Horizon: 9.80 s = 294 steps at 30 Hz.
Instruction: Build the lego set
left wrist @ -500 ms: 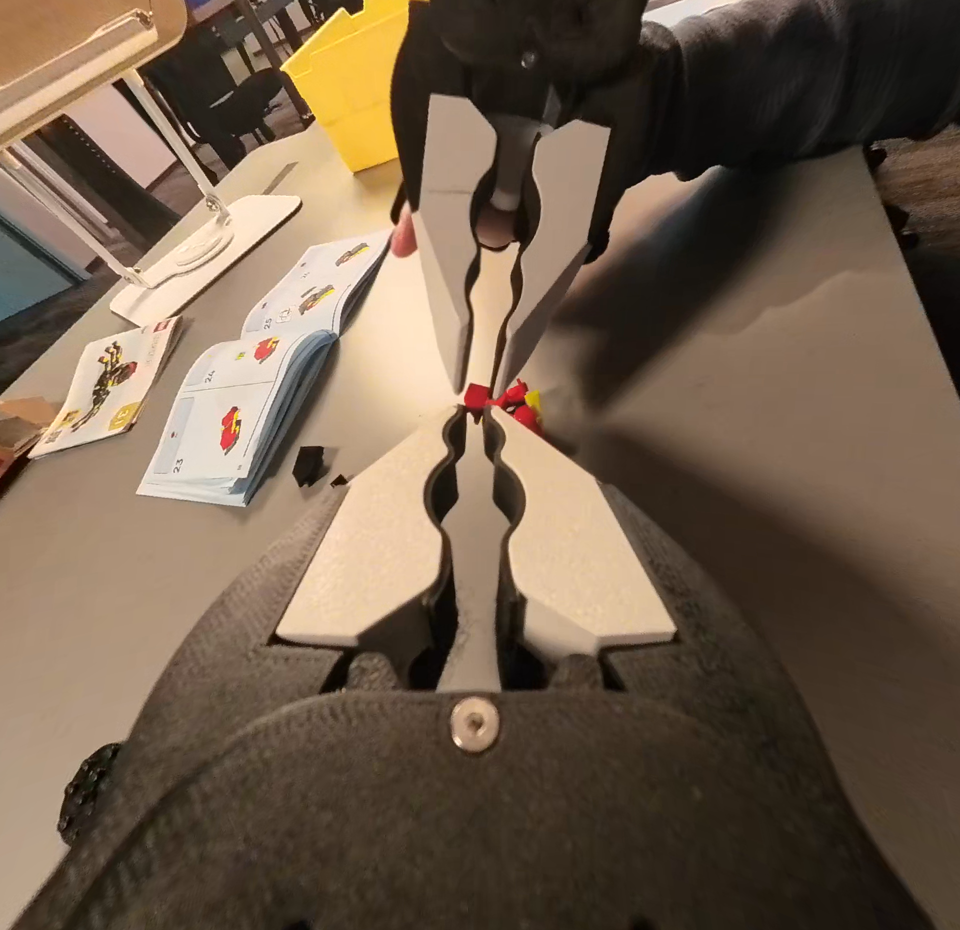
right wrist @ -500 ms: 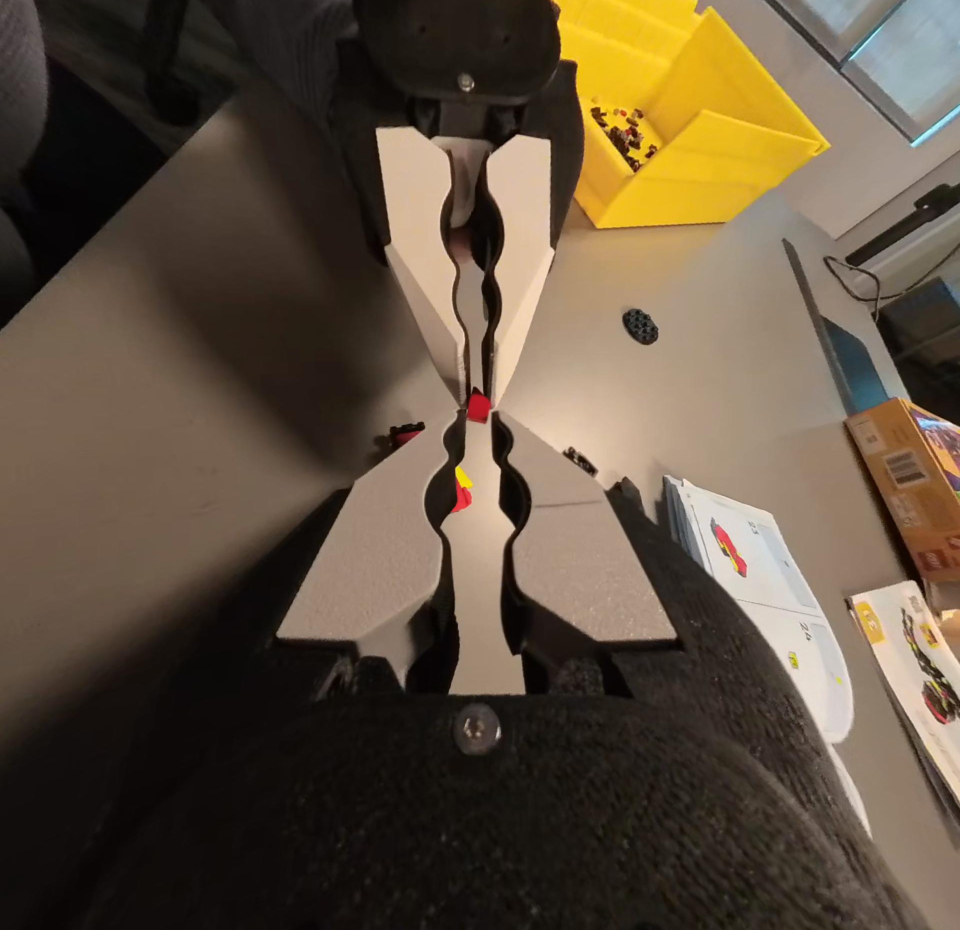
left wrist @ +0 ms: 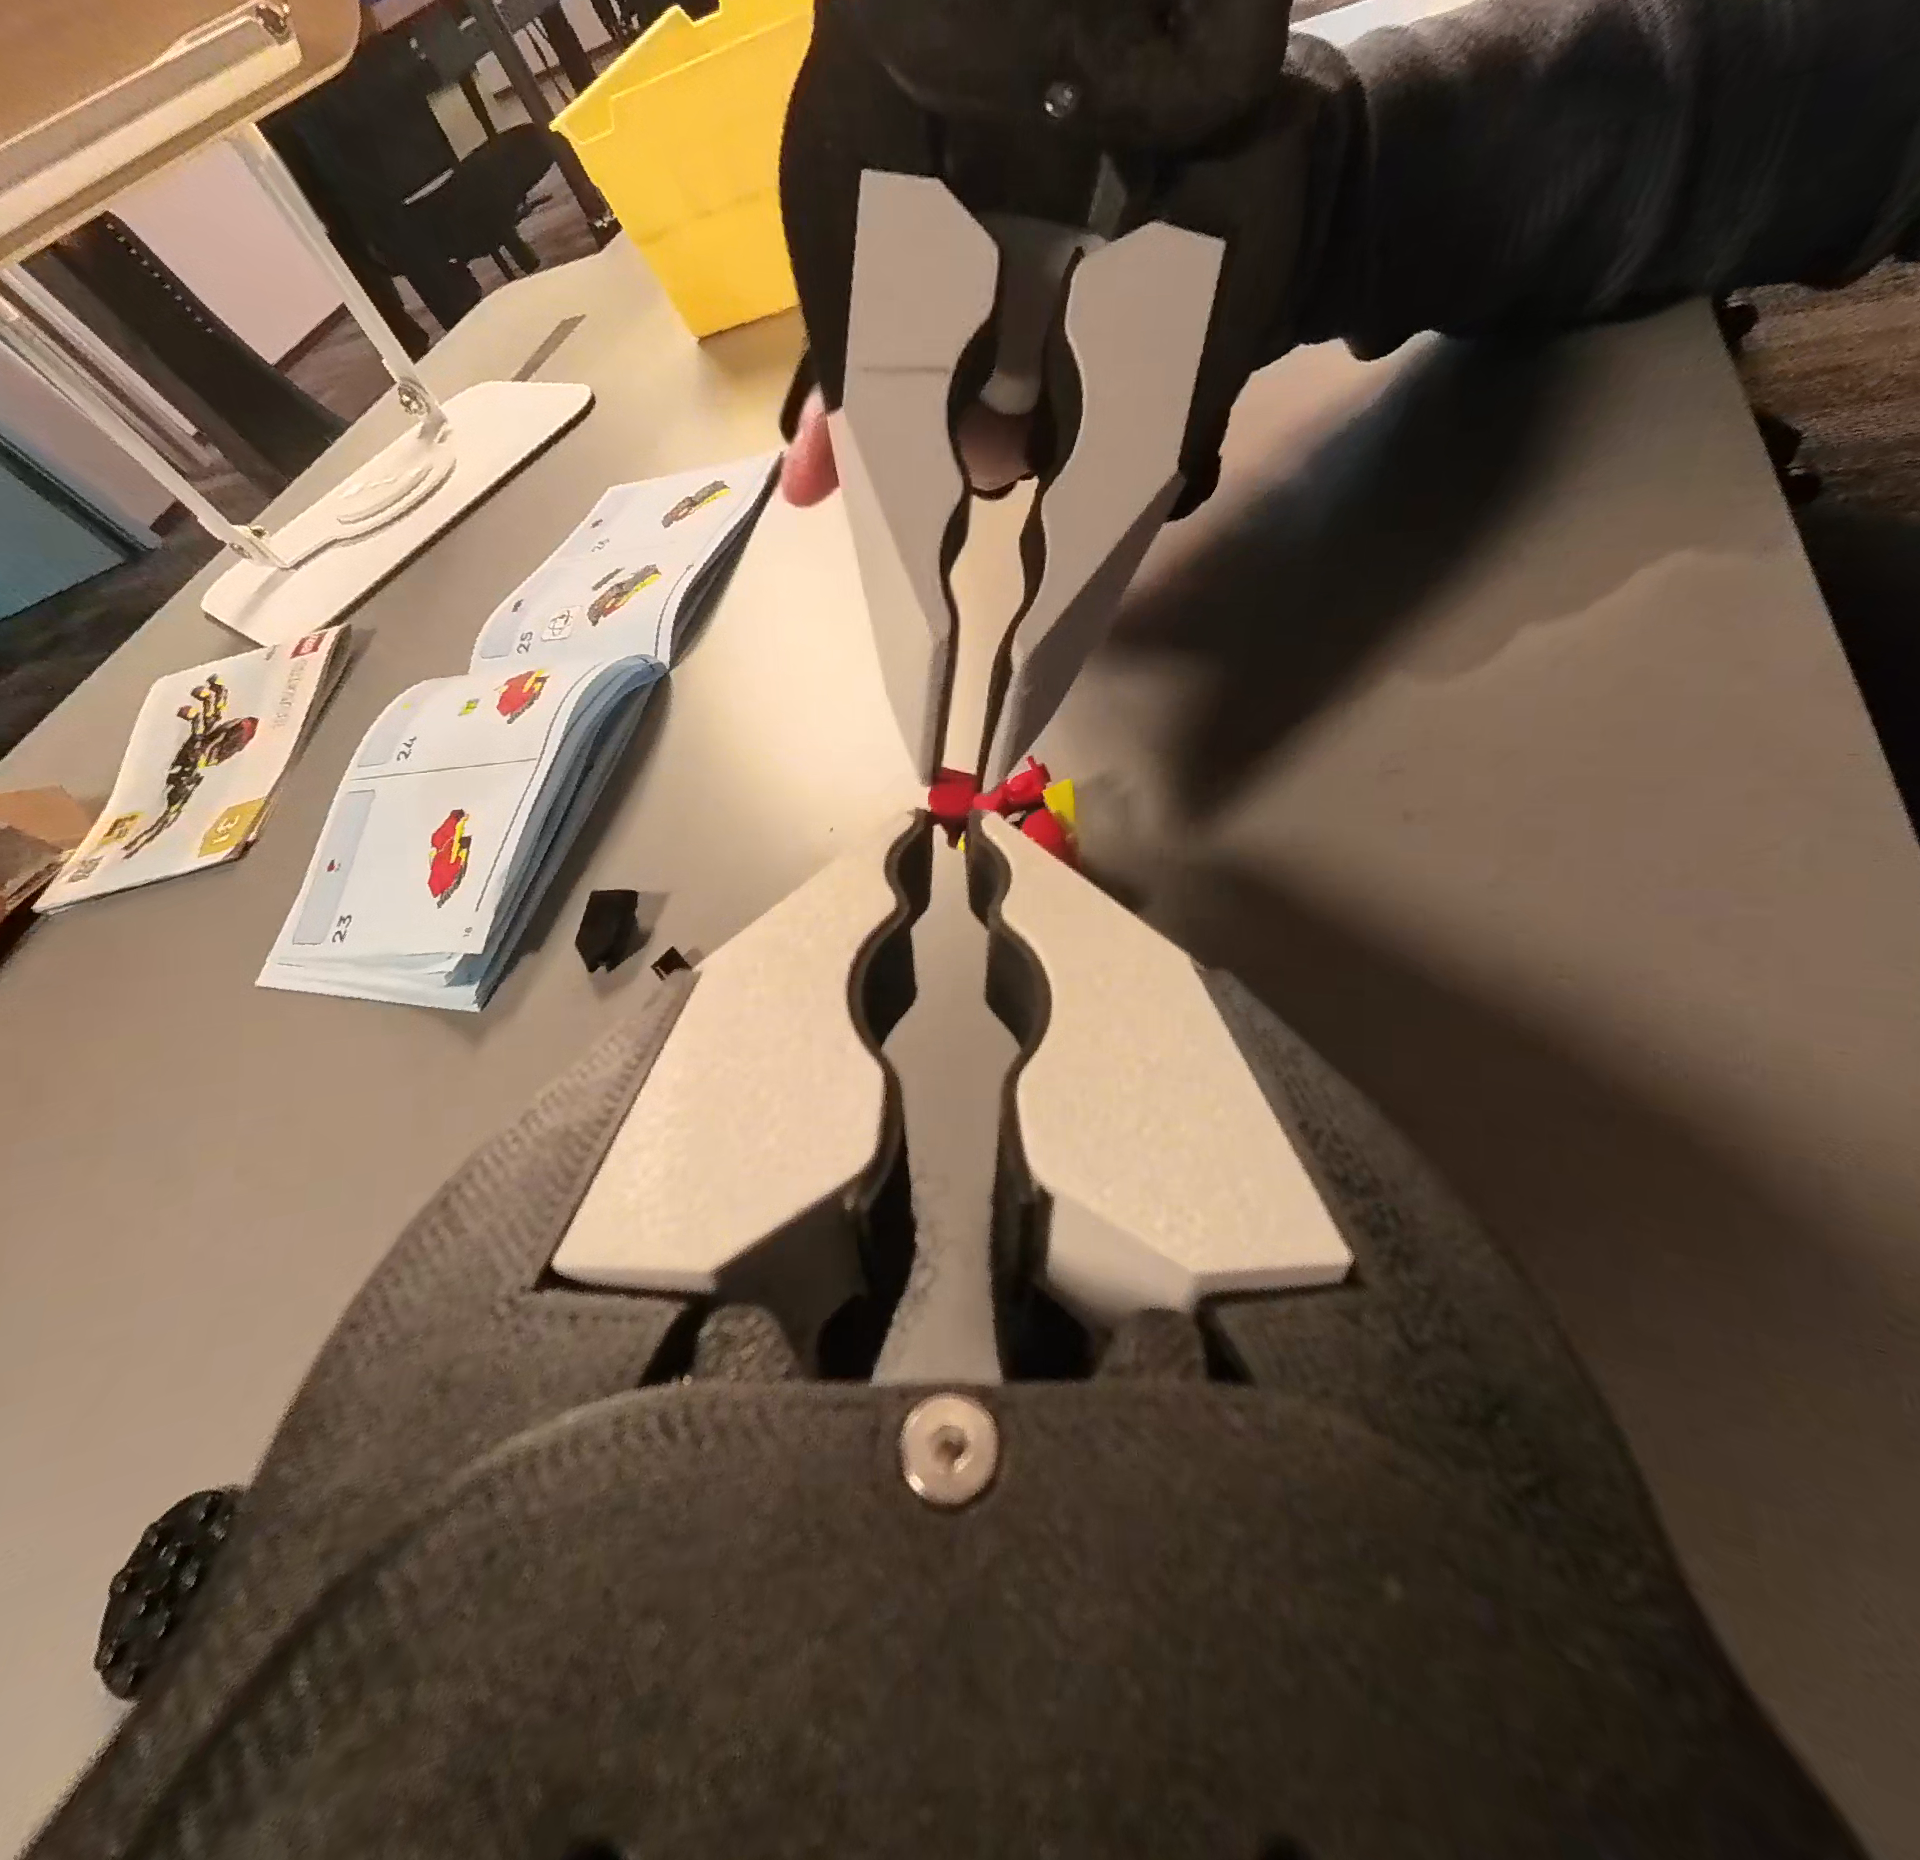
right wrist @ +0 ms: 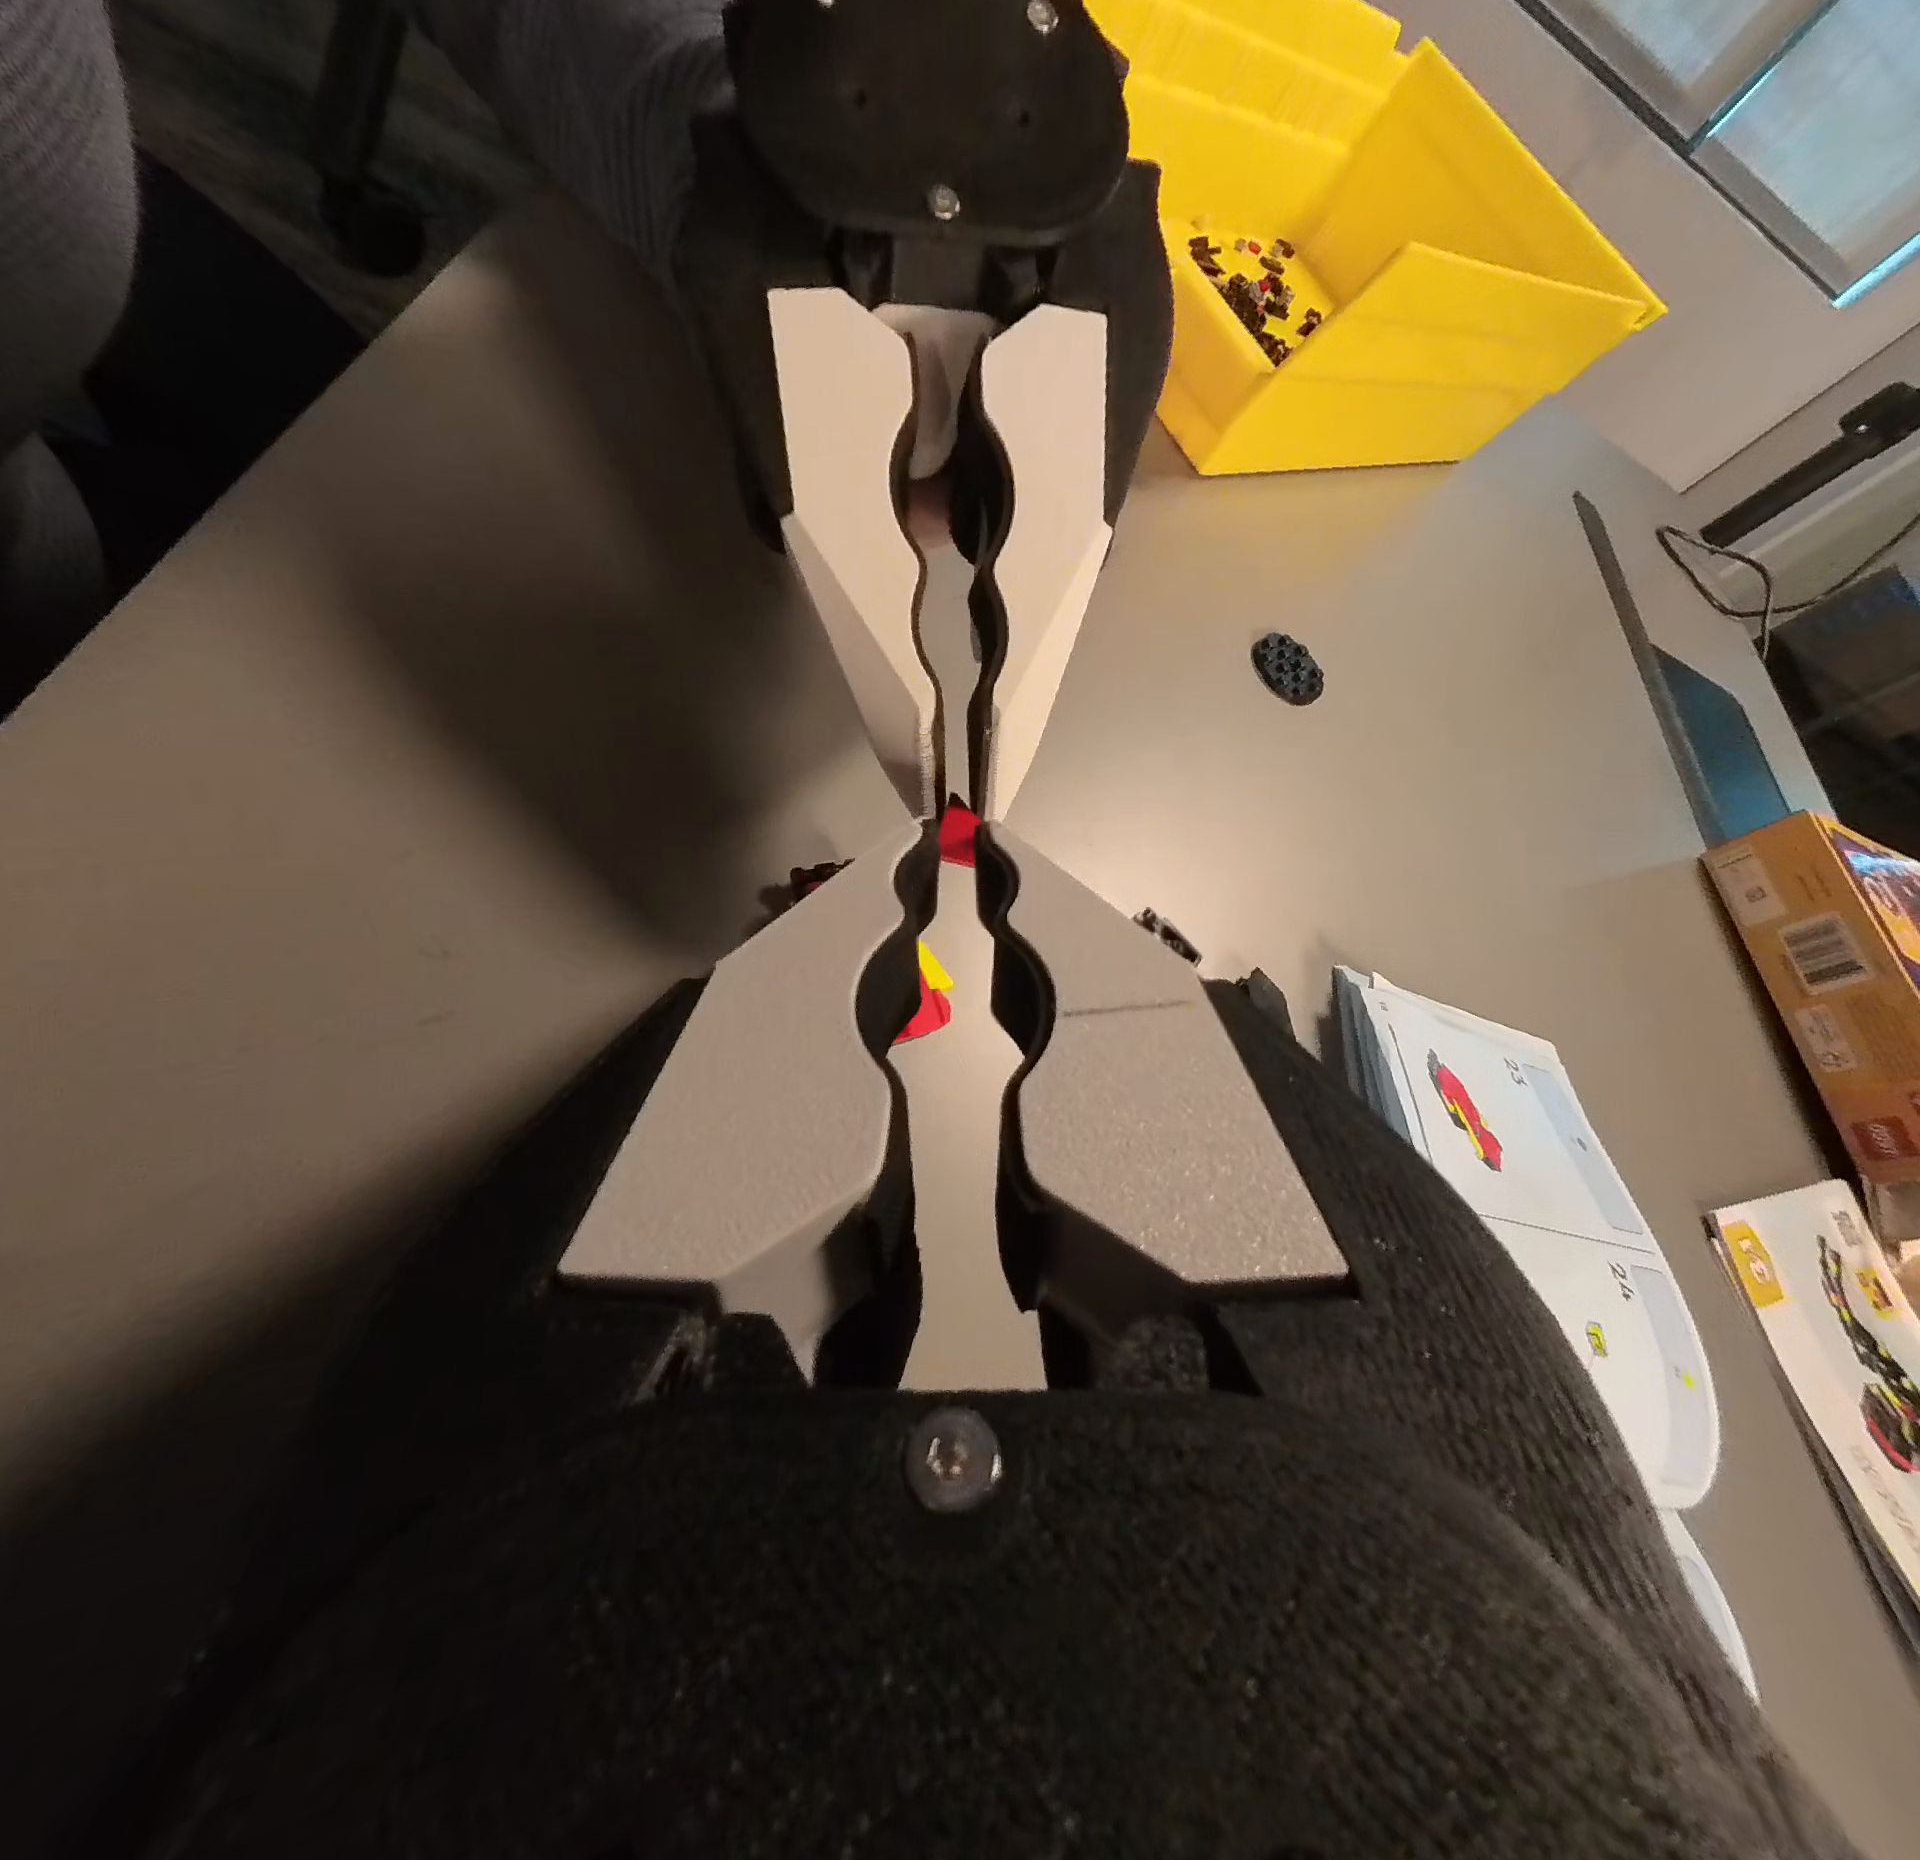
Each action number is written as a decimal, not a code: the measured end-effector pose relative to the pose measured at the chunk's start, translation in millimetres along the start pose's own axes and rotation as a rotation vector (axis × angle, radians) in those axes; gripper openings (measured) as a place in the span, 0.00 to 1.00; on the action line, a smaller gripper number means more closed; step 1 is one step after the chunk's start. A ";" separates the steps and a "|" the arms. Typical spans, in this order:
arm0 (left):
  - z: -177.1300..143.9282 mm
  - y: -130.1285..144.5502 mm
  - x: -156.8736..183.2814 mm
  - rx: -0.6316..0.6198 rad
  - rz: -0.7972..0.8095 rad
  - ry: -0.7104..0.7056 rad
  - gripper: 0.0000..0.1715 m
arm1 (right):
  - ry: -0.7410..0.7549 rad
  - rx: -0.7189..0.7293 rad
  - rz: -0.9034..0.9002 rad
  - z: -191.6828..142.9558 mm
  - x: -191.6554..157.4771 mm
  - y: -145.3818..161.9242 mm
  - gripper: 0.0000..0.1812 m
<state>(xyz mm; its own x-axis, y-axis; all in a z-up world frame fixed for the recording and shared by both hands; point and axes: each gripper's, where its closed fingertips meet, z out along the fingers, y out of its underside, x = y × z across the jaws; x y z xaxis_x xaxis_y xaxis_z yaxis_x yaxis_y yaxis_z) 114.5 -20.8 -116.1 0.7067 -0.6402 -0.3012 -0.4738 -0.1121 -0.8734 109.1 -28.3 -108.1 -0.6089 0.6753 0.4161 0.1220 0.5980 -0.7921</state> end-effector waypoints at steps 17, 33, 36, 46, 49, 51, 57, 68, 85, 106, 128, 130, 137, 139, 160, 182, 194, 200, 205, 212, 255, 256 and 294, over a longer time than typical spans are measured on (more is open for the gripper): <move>-0.9 -0.9 -1.5 0.009 -0.008 -0.007 0.03 | 0.029 -0.007 -0.018 2.4 2.3 0.6 0.04; -0.8 0.0 -2.0 0.003 0.011 -0.025 0.03 | 0.037 -0.001 -0.018 3.1 3.4 0.9 0.03; 0.0 1.2 -2.4 -0.006 0.005 -0.023 0.03 | 0.052 -0.016 -0.048 3.6 3.7 2.3 0.03; -1.3 0.2 -5.9 0.001 0.007 -0.058 0.12 | 0.088 -0.063 -0.044 -5.7 14.6 13.0 0.03; 2.2 2.0 15.7 -0.036 -0.051 0.084 0.35 | 0.117 -0.070 -0.019 -14.2 23.6 17.2 0.03; 5.0 2.6 30.7 -0.072 -0.127 0.174 0.45 | 0.135 -0.075 -0.010 -19.6 28.3 19.8 0.03; 12.1 13.7 20.0 -0.156 -0.164 0.088 0.39 | 0.151 -0.083 0.008 -28.5 34.1 23.2 0.03; 22.5 29.1 20.0 -0.278 -0.170 0.078 0.28 | -0.069 -0.135 0.095 -35.6 6.9 32.4 0.03; 29.2 28.7 20.7 -0.291 -0.197 0.102 0.13 | -0.205 -0.185 0.106 -15.8 -17.4 33.2 0.03; 30.0 28.5 23.3 -0.288 -0.193 0.122 0.13 | -0.181 -0.198 0.117 -14.8 -13.4 35.8 0.09; 17.9 15.9 15.7 -0.172 -0.390 0.206 0.12 | 0.381 -0.281 -0.879 -6.7 -3.7 27.2 0.12; 17.6 15.8 15.9 -0.171 -0.388 0.206 0.12 | 0.382 -0.290 -0.885 -6.2 -3.4 28.4 0.09; 17.7 16.5 18.0 -0.180 -0.382 0.212 0.12 | 0.376 -0.306 -0.878 -6.1 -4.4 28.6 0.06; 17.4 16.4 18.1 -0.179 -0.381 0.211 0.12 | 0.371 -0.307 -0.849 -6.3 -4.1 28.4 0.06; 15.9 10.3 13.9 -0.121 0.491 -0.139 0.20 | 0.338 -0.208 -0.591 -8.7 -1.9 24.0 0.06; 13.6 3.2 9.7 -0.103 0.590 -0.216 0.11 | 0.312 -0.157 -0.454 -12.3 -2.4 19.1 0.05; 12.2 -3.4 10.0 -0.064 0.613 -0.235 0.12 | 0.328 -0.089 -0.474 -16.0 -5.0 9.2 0.05; 11.9 -3.1 10.2 -0.064 0.613 -0.232 0.12 | 0.339 -0.119 -0.513 -15.0 -5.1 10.3 0.05; 12.6 -0.3 10.7 -0.072 0.597 -0.214 0.11 | 0.328 -0.153 -0.499 -12.7 -5.4 13.4 0.05; 9.8 -8.5 13.8 -0.001 0.525 -0.174 0.11 | 0.287 -0.017 -0.376 -17.3 -7.4 3.3 0.05; 4.2 -18.5 37.9 0.149 0.346 0.075 0.12 | 0.053 0.072 -0.177 -22.9 -29.0 -7.2 0.06; 3.9 -18.8 38.0 0.152 0.345 0.076 0.12 | 0.056 0.076 -0.170 -23.2 -28.0 -8.0 0.07; -13.2 -41.5 36.4 0.327 0.340 0.066 0.11 | 0.101 0.177 -0.201 -34.7 -24.6 -26.5 0.09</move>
<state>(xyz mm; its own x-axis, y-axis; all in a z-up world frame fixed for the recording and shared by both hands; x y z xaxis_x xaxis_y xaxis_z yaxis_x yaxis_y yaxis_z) 153.0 -49.5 -85.8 0.5002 -0.6469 -0.5755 -0.4750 0.3507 -0.8071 148.0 -45.7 -81.9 -0.5244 0.5961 0.6080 -0.1372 0.6456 -0.7513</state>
